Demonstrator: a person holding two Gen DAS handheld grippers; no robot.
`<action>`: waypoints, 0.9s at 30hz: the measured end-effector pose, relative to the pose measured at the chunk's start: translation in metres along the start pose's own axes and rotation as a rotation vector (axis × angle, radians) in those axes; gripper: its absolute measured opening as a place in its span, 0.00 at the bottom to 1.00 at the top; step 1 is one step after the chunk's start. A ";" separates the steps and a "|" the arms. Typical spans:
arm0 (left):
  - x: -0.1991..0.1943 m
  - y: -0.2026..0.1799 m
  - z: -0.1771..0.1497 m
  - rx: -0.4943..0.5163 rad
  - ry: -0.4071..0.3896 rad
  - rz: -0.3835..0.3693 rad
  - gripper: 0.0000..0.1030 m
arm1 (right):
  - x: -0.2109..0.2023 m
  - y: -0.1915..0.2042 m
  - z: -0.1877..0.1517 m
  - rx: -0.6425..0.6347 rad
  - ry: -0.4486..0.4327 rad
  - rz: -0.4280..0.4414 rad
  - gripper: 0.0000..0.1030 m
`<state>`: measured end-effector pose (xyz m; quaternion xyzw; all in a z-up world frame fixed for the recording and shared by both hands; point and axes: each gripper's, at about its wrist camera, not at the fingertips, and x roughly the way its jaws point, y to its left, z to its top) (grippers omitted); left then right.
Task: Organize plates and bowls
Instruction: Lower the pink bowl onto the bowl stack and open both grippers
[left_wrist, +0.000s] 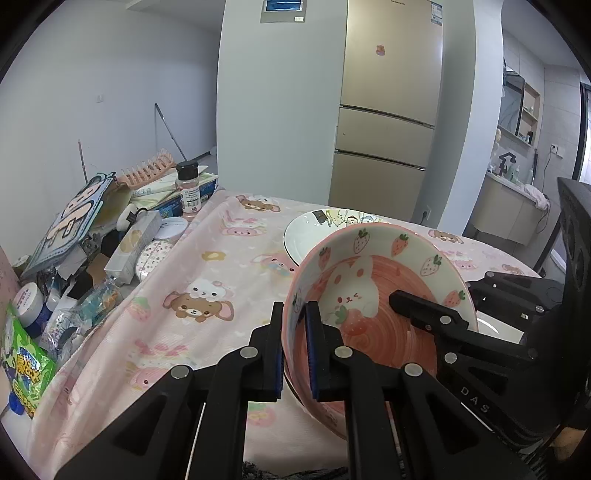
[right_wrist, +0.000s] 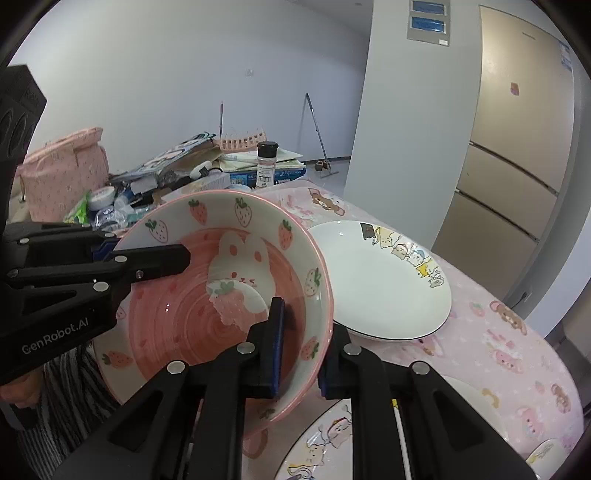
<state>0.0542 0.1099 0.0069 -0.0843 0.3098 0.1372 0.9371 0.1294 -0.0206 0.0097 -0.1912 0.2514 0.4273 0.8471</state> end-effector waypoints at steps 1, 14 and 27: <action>0.000 0.000 0.000 0.002 0.004 0.001 0.10 | 0.000 0.003 0.001 -0.019 0.008 -0.024 0.14; 0.001 -0.001 -0.001 0.027 0.001 0.042 0.10 | 0.010 -0.004 -0.001 0.032 0.082 -0.023 0.17; 0.007 0.004 -0.001 -0.005 0.031 0.031 0.10 | 0.010 -0.023 -0.005 0.131 0.099 0.061 0.14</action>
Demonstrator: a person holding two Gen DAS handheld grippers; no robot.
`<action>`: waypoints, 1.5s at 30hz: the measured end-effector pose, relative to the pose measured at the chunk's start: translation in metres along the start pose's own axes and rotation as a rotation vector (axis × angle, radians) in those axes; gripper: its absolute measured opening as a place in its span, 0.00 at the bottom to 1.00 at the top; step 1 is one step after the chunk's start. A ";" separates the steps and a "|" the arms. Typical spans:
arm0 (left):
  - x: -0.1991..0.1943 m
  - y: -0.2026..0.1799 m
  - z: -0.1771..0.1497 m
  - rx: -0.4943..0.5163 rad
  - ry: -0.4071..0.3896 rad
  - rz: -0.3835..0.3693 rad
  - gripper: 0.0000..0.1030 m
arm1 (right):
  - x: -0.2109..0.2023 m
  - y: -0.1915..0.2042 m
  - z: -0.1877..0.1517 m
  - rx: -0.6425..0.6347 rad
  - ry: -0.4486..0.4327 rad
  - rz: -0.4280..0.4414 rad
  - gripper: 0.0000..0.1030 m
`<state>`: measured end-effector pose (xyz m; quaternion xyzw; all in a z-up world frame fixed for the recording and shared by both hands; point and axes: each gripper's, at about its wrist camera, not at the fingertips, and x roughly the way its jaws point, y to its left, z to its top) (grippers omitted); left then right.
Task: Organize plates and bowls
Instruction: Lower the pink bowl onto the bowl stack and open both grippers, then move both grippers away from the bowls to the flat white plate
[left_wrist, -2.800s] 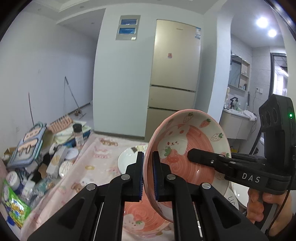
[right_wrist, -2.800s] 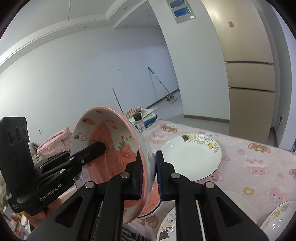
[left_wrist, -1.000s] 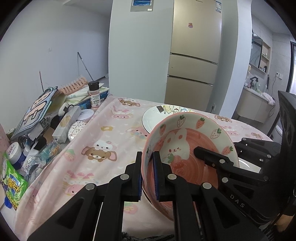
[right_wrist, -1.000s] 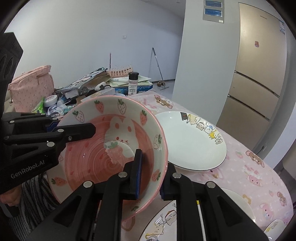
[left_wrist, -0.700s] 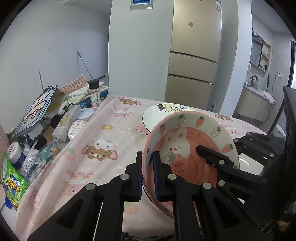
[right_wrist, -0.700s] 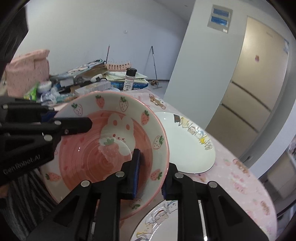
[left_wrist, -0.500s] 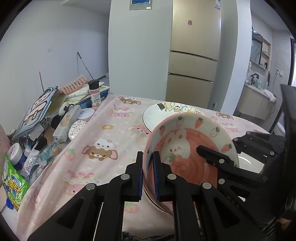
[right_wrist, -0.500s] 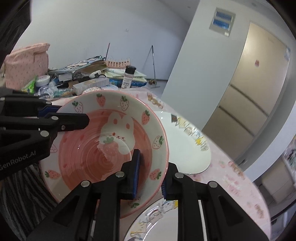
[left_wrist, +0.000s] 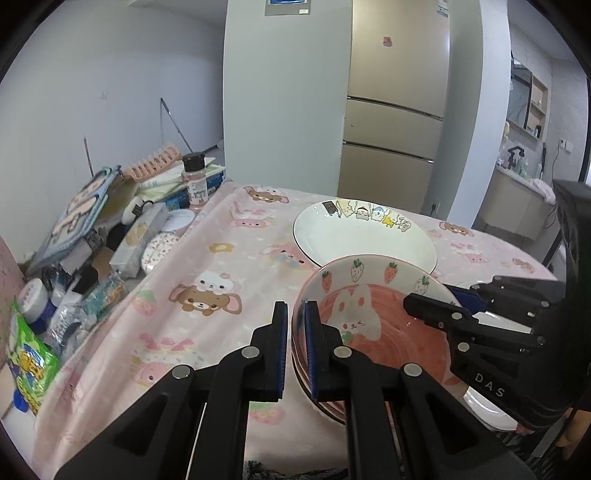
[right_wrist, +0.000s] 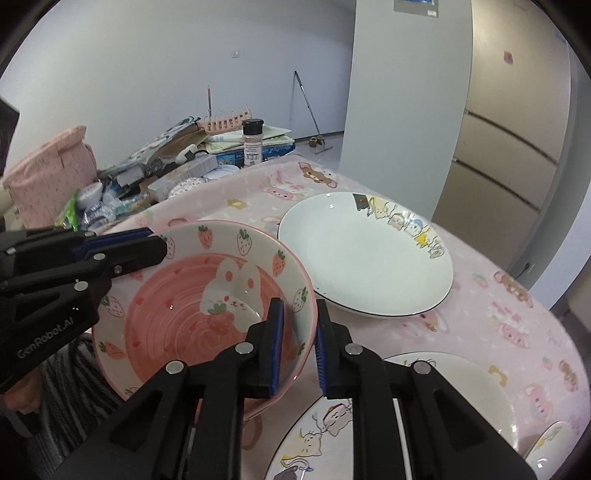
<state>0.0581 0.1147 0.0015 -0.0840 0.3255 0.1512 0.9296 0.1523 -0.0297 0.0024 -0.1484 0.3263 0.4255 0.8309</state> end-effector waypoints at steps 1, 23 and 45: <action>0.000 0.002 0.001 -0.013 0.003 -0.005 0.10 | 0.000 0.000 0.001 0.008 0.002 0.010 0.16; -0.037 -0.019 0.015 0.014 -0.123 0.034 1.00 | -0.085 -0.034 0.029 0.107 -0.219 0.070 1.00; -0.145 -0.058 0.145 0.056 -0.326 -0.248 1.00 | -0.231 -0.052 0.083 0.033 -0.472 -0.105 1.00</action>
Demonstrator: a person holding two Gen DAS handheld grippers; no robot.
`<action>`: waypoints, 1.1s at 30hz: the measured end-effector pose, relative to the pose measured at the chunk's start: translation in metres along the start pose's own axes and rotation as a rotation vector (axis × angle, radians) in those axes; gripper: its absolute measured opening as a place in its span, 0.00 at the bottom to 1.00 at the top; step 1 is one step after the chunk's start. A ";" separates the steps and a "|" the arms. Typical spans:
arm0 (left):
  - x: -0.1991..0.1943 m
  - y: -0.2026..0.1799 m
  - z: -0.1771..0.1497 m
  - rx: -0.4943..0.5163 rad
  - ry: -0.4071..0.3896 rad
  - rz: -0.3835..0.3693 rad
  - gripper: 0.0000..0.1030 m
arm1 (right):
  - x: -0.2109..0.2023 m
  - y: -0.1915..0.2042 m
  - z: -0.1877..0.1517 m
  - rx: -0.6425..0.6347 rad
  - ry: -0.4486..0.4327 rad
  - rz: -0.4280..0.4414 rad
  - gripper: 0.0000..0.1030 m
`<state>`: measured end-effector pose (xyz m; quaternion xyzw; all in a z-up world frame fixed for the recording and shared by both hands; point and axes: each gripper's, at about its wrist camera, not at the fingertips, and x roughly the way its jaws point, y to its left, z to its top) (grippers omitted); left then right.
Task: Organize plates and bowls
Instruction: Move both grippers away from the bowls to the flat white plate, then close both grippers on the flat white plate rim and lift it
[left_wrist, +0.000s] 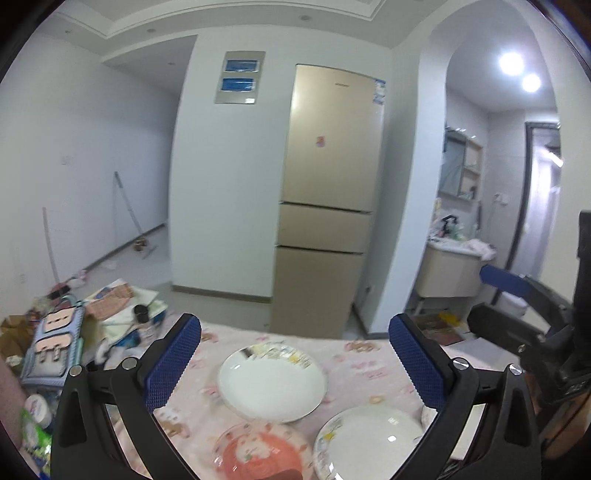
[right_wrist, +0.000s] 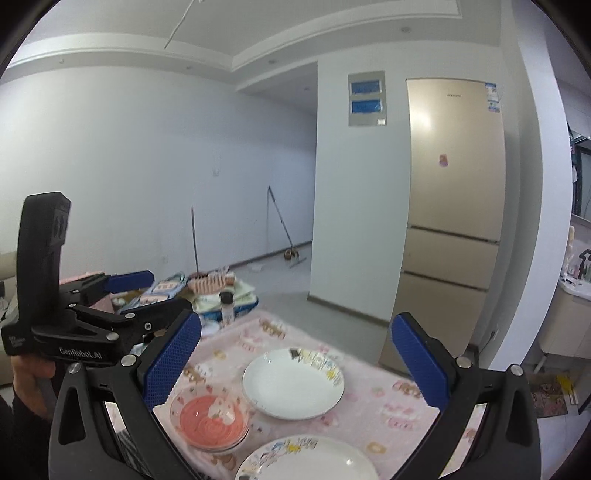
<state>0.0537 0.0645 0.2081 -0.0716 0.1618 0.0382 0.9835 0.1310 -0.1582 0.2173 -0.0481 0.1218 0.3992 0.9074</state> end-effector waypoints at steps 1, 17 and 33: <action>0.004 0.001 0.006 0.001 -0.003 -0.003 1.00 | 0.001 -0.004 0.001 0.000 -0.004 -0.005 1.00; 0.126 0.021 0.019 0.085 0.118 0.000 1.00 | 0.074 -0.051 -0.009 0.141 0.034 -0.034 1.00; 0.229 0.121 -0.061 -0.098 0.390 0.037 1.00 | 0.162 -0.095 -0.098 0.356 0.243 -0.013 1.00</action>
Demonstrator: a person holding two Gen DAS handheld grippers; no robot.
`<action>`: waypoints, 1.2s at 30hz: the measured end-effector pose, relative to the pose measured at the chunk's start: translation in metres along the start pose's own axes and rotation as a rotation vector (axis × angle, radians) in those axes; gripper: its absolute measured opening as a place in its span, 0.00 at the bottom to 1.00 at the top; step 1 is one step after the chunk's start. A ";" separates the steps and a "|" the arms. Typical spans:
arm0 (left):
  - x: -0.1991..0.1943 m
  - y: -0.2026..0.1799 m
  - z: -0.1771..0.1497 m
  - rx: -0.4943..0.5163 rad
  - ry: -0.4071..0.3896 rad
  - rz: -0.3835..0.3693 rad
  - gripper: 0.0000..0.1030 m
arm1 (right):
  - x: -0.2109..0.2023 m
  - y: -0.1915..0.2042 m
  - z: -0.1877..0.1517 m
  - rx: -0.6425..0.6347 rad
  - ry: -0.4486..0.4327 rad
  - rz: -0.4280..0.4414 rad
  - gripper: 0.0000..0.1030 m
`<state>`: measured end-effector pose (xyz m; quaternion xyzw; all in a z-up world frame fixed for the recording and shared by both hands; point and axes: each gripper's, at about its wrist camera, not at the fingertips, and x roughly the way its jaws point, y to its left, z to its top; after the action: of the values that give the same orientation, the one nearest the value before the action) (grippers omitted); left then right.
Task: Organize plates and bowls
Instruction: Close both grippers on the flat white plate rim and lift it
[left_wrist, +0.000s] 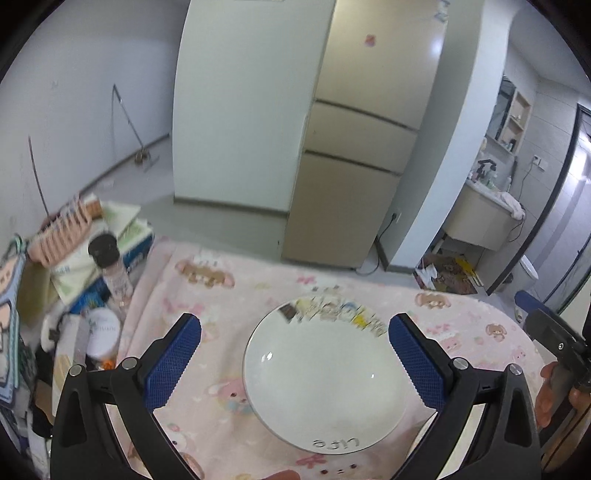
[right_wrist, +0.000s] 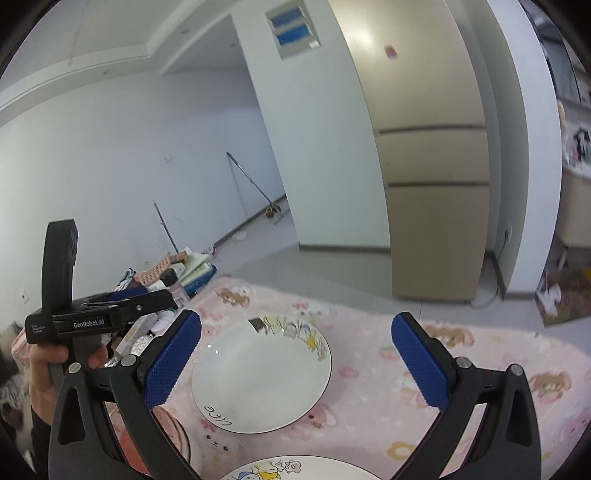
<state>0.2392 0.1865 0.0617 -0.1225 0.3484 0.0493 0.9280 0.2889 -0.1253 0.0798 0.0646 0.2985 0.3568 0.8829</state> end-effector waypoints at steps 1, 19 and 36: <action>0.004 0.005 -0.001 -0.007 0.007 -0.004 1.00 | 0.005 -0.003 -0.003 0.008 0.014 -0.001 1.00; 0.082 0.053 -0.040 -0.116 0.220 -0.152 0.97 | 0.077 -0.051 -0.047 0.199 0.258 0.007 0.66; 0.119 0.064 -0.066 -0.157 0.342 -0.119 0.29 | 0.127 -0.048 -0.068 0.247 0.396 0.001 0.27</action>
<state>0.2755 0.2321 -0.0769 -0.2215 0.4881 0.0000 0.8442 0.3504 -0.0829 -0.0520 0.1008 0.5073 0.3237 0.7923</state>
